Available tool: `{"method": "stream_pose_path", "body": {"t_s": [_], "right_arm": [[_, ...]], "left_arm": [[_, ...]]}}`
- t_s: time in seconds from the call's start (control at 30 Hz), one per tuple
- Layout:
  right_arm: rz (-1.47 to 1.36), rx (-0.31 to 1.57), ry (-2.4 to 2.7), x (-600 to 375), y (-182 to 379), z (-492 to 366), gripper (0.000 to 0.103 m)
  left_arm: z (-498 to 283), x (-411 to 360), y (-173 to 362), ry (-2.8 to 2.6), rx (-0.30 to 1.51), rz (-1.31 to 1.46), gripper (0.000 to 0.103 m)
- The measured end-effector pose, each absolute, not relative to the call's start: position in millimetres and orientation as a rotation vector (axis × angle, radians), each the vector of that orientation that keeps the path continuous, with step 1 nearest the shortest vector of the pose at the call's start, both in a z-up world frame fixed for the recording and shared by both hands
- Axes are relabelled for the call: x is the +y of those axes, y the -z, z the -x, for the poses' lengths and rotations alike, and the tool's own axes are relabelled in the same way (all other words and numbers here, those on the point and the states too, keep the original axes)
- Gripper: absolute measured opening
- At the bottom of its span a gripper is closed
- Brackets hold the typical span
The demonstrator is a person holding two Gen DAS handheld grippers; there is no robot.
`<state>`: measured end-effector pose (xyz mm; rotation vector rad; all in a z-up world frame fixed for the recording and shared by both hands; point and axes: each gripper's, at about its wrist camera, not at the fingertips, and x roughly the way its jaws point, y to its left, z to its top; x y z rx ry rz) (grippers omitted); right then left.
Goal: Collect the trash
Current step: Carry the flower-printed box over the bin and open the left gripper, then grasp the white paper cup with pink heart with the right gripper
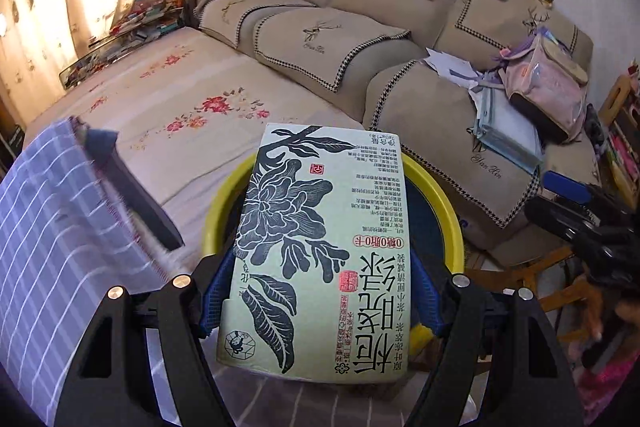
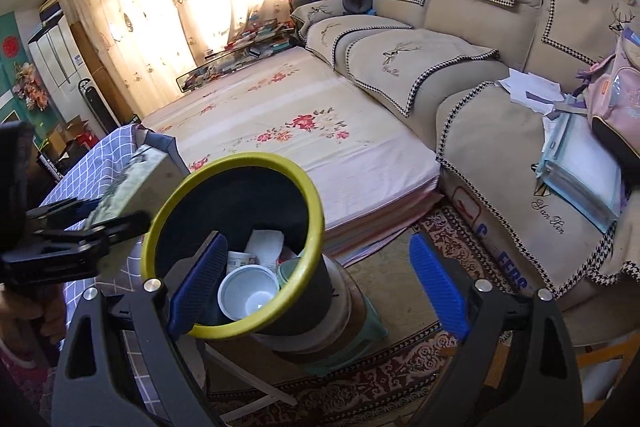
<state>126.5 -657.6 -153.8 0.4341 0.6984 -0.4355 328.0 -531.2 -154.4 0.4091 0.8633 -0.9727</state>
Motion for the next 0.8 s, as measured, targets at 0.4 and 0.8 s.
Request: {"method": "stream_pose_path", "body": {"t_s": [0.4, 0.8], "right_arm": [[-0.408, 0.707, 0.366, -634.3, 146.9, -137.9, 0.088], [-0.28, 0.729, 0.083, -523.2, 125.4, -195.6, 0.088]], "left_arm": [[-317.9, -459.6, 108.6, 0.868, 0.747, -0.252, 0.092], [-252.0, -219.7, 64.8, 0.508, 0.653, -0.04, 0.097]]}}
